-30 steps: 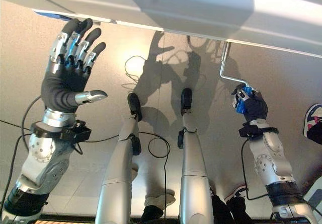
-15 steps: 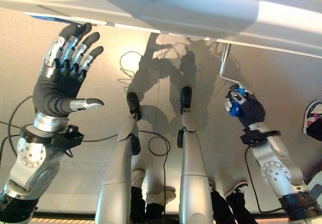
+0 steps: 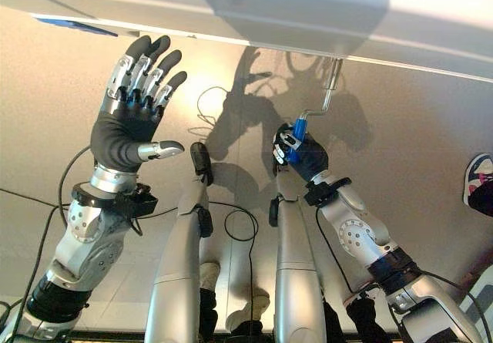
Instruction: Raise the hospital bed
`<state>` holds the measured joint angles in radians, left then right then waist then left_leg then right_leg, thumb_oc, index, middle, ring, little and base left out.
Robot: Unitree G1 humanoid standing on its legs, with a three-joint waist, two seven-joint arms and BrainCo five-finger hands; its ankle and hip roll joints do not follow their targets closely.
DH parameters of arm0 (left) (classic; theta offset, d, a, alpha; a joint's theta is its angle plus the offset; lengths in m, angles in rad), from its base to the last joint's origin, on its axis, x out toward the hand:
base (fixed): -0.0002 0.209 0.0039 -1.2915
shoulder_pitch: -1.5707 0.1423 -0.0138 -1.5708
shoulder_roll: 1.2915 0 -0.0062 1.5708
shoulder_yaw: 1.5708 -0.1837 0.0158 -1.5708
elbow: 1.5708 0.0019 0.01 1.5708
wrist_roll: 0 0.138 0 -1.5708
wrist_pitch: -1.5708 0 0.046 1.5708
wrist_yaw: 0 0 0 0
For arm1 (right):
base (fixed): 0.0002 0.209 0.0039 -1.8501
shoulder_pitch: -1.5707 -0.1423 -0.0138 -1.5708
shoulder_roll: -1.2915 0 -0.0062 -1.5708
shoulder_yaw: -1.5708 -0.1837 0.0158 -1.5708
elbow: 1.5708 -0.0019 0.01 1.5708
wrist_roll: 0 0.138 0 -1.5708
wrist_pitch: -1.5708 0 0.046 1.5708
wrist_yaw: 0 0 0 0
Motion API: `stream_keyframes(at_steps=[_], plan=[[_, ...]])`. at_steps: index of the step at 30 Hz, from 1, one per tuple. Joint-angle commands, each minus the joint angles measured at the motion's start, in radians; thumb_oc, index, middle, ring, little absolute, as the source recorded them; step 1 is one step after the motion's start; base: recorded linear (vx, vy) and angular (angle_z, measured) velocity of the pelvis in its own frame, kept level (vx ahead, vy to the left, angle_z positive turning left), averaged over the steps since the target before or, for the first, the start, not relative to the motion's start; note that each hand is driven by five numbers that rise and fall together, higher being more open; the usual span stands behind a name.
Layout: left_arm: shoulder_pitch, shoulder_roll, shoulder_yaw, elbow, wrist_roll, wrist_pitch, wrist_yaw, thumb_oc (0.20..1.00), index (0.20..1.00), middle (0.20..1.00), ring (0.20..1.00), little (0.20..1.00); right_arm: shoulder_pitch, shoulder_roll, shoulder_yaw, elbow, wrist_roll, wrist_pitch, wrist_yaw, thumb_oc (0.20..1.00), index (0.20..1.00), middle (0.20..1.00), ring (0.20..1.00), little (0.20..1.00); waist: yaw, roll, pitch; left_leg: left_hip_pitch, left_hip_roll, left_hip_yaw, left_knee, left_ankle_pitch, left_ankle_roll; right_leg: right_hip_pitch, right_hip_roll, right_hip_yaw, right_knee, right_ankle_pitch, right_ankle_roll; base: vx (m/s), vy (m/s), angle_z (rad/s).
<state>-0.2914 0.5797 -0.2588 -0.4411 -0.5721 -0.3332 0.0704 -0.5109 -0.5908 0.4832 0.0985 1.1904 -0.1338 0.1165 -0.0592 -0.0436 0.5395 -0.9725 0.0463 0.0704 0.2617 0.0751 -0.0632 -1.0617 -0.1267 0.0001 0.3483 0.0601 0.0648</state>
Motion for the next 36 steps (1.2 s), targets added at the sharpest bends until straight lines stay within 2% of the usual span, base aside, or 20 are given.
stream_keyframes(at_steps=[1, 2, 3, 4, 5, 6, 9, 10, 16, 17, 18, 20, 25, 32, 36], plan=[[-0.010, -0.029, -0.017, -0.077, 0.004, -0.036, 0.013, 1.000, 1.000, 1.000, 1.000, 1.000, -0.171, 0.129, 0.106, -0.060, -0.139, -0.048, 0.010, 0.200, 0.200, 0.200, 0.200, 0.200, 0.025, 0.066, -0.020, 0.012, -0.023, -0.039, 0.056, -0.062, 0.006, 0.065, -0.017, -0.043, -0.033, 0.004, 0.085, 0.00, 0.010, 0.03], [-0.010, -0.028, -0.017, -0.077, 0.004, -0.036, 0.013, 1.000, 1.000, 1.000, 1.000, 1.000, -0.171, 0.130, 0.107, -0.059, -0.139, -0.048, 0.010, 0.200, 0.200, 0.200, 0.200, 0.200, 0.025, 0.065, -0.020, 0.011, -0.023, -0.039, 0.056, -0.062, 0.006, 0.065, -0.017, -0.043, -0.033, 0.004, 0.085, 0.00, 0.000, 0.00], [-0.012, -0.034, -0.023, -0.082, -0.004, -0.036, 0.022, 1.000, 1.000, 1.000, 1.000, 1.000, -0.233, 0.175, 0.095, 0.078, -0.188, -0.056, -0.061, 0.200, 0.200, 0.200, 0.200, 0.200, 0.035, 0.075, -0.020, 0.011, -0.024, -0.039, 0.057, -0.063, 0.006, 0.065, -0.018, -0.043, -0.034, 0.005, 0.084, 0.00, 0.000, 0.00], [-0.012, -0.034, -0.023, -0.082, -0.004, -0.036, 0.022, 1.000, 1.000, 1.000, 1.000, 1.000, -0.235, 0.176, 0.095, 0.079, -0.188, -0.057, -0.061, 0.200, 0.200, 0.200, 0.200, 0.200, 0.035, 0.074, -0.020, 0.011, -0.024, -0.039, 0.057, -0.063, 0.006, 0.065, -0.018, -0.043, -0.034, 0.005, 0.084, 0.00, 0.037, 0.05], [-0.003, -0.030, -0.025, -0.091, -0.022, -0.038, 0.029, 1.000, 1.000, 1.000, 1.000, 1.000, -0.289, 0.225, 0.064, 0.225, -0.224, -0.065, -0.134, 0.200, 0.200, 0.200, 0.200, 0.200, 0.046, 0.084, -0.020, 0.010, -0.025, -0.040, 0.058, -0.065, 0.006, 0.065, -0.018, -0.044, -0.034, 0.004, 0.082, 0.00, 0.032, 0.04], [-0.002, -0.028, -0.030, -0.095, -0.030, -0.035, 0.032, 1.000, 1.000, 1.000, 1.000, 1.000, -0.326, 0.247, 0.052, 0.297, -0.240, -0.064, -0.160, 0.200, 0.200, 0.200, 0.200, 0.200, 0.051, 0.088, -0.020, 0.009, -0.024, -0.039, 0.057, -0.065, 0.006, 0.064, -0.019, -0.045, -0.035, 0.004, 0.082, 0.00, 0.032, 0.02], [-0.002, -0.027, -0.041, -0.093, -0.044, -0.036, 0.037, 1.000, 1.000, 1.000, 1.000, 1.000, -0.373, 0.277, 0.030, 0.403, -0.267, -0.062, -0.206, 0.200, 0.200, 0.200, 0.200, 0.200, 0.055, 0.089, -0.020, 0.006, -0.024, -0.038, 0.060, -0.067, 0.006, 0.064, -0.019, -0.046, -0.036, 0.006, 0.081, 0.00, 0.014, 0.01], [-0.010, -0.029, -0.057, -0.090, -0.054, -0.034, 0.036, 1.000, 1.000, 1.000, 1.000, 1.000, -0.426, 0.279, -0.004, 0.530, -0.288, -0.062, -0.235, 0.200, 0.200, 0.200, 0.200, 0.200, 0.059, 0.092, -0.020, 0.007, -0.024, -0.038, 0.059, -0.068, 0.007, 0.065, -0.018, -0.047, -0.037, 0.004, 0.081, 0.00, 0.045, 0.02], [-0.025, -0.028, -0.090, -0.095, -0.072, -0.040, 0.037, 1.000, 1.000, 1.000, 1.000, 1.000, -0.532, 0.283, -0.064, 0.780, -0.265, -0.054, -0.264, 0.200, 0.200, 0.200, 0.200, 0.200, 0.068, 0.104, -0.020, 0.008, -0.025, -0.038, 0.059, -0.072, 0.006, 0.065, -0.018, -0.047, -0.036, 0.001, 0.081, 0.00, 0.012, 0.00], [-0.035, -0.025, -0.100, -0.095, -0.074, -0.041, 0.037, 1.000, 1.000, 1.000, 1.000, 1.000, -0.571, 0.267, -0.078, 0.896, -0.271, -0.041, -0.266, 0.200, 0.200, 0.200, 0.200, 0.200, 0.070, 0.108, -0.020, 0.007, -0.026, -0.037, 0.063, -0.075, 0.007, 0.062, -0.018, -0.046, -0.034, 0.000, 0.081, 0.00, 0.000, 0.00], [-0.036, -0.025, -0.100, -0.095, -0.074, -0.041, 0.037, 1.000, 1.000, 1.000, 1.000, 1.000, -0.574, 0.266, -0.078, 0.900, -0.271, -0.042, -0.263, 0.200, 0.200, 0.200, 0.200, 0.200, 0.070, 0.109, -0.020, 0.006, -0.026, -0.037, 0.063, -0.075, 0.007, 0.062, -0.018, -0.046, -0.034, 0.000, 0.081, 0.00, 0.000, 0.00], [-0.049, -0.019, -0.113, -0.096, -0.075, -0.043, 0.040, 1.000, 1.000, 1.000, 1.000, 1.000, -0.612, 0.241, -0.096, 1.061, -0.325, -0.014, -0.280, 0.200, 0.200, 0.200, 0.200, 0.200, 0.077, 0.119, -0.020, 0.006, -0.028, -0.038, 0.063, -0.076, 0.007, 0.063, -0.019, -0.046, -0.034, -0.002, 0.082, 0.00, 0.000, 0.00], [-0.068, -0.018, -0.131, -0.085, -0.067, -0.043, 0.040, 1.000, 1.000, 1.000, 1.000, 1.000, -0.618, 0.185, -0.123, 1.214, -0.417, 0.023, -0.295, 0.200, 0.200, 0.200, 0.200, 0.200, 0.083, 0.135, -0.020, 0.005, -0.030, -0.037, 0.063, -0.078, 0.008, 0.061, -0.020, -0.046, -0.032, -0.007, 0.084, 0.00, 0.000, 0.00], [-0.100, -0.012, -0.148, -0.074, -0.046, -0.044, 0.024, 1.000, 1.000, 1.000, 1.000, 1.000, -0.511, 0.074, -0.219, 1.297, -0.443, 0.041, -0.306, 0.200, 0.200, 0.200, 0.200, 0.200, 0.078, 0.149, -0.020, 0.007, -0.035, -0.038, 0.063, -0.079, 0.010, 0.055, -0.019, -0.042, -0.024, -0.015, 0.086, 0.00, 0.001, 0.02], [-0.096, 0.007, -0.131, -0.069, -0.046, -0.050, 0.011, 1.000, 1.000, 1.000, 1.000, 1.000, -0.408, 0.007, -0.280, 1.318, -0.433, 0.044, -0.297, 0.200, 0.200, 0.200, 0.200, 0.200, 0.064, 0.148, -0.020, 0.016, -0.036, -0.036, 0.058, -0.080, 0.010, 0.061, -0.018, -0.040, -0.025, -0.017, 0.087, 0.00, -0.002, 0.01]])
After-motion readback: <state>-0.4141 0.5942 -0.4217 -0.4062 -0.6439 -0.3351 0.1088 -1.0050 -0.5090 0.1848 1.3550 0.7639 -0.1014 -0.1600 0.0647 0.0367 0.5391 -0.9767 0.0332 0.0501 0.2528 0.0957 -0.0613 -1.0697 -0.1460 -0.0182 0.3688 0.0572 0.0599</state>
